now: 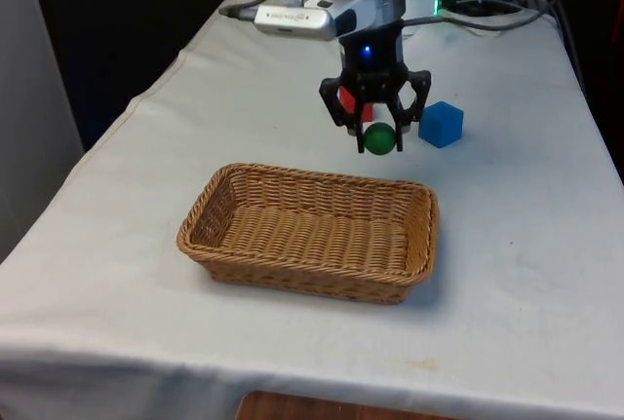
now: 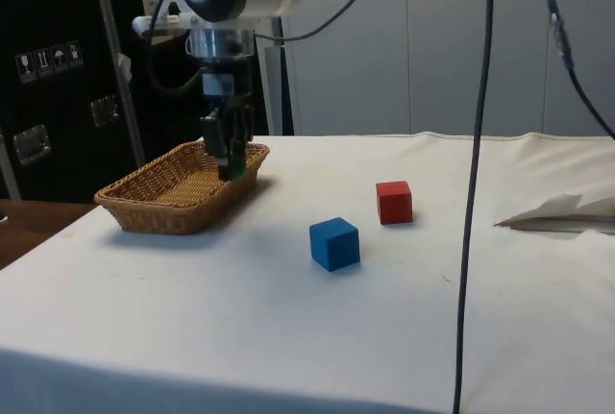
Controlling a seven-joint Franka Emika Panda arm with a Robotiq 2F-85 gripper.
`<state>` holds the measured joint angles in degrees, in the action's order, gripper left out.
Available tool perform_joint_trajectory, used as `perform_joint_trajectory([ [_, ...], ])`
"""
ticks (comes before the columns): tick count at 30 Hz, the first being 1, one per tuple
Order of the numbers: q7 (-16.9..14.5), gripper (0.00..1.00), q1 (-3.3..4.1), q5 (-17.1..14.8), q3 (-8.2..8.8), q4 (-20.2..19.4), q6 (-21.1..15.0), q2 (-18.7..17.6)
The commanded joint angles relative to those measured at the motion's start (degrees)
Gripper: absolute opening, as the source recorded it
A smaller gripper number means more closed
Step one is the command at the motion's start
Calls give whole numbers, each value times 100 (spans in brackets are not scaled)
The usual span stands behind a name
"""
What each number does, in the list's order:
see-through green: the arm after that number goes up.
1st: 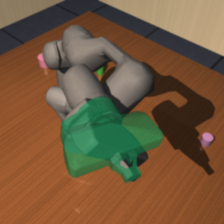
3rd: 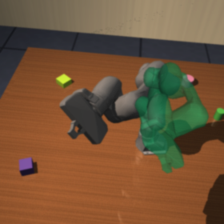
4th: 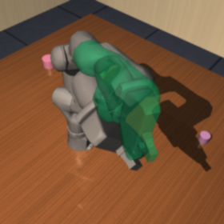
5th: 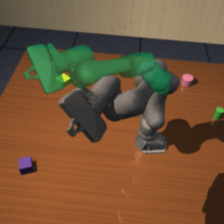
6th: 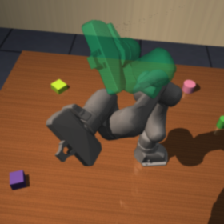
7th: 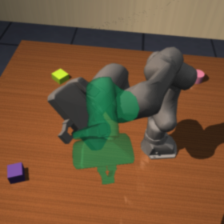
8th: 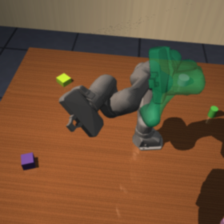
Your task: Place all non-red objects into the basket.
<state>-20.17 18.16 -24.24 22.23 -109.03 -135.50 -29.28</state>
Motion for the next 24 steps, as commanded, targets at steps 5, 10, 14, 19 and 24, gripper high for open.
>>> perform_joint_trajectory([
  [5,57,0,6,0,0,298,138,-189],
  [10,189,0,0,23,0,802,407,-504],
  [14,189,0,-63,-23,6,1243,607,-773],
  [19,120,0,-143,-178,17,1656,756,-1049],
  [24,-23,0,-201,-395,69,1977,802,-1329],
])
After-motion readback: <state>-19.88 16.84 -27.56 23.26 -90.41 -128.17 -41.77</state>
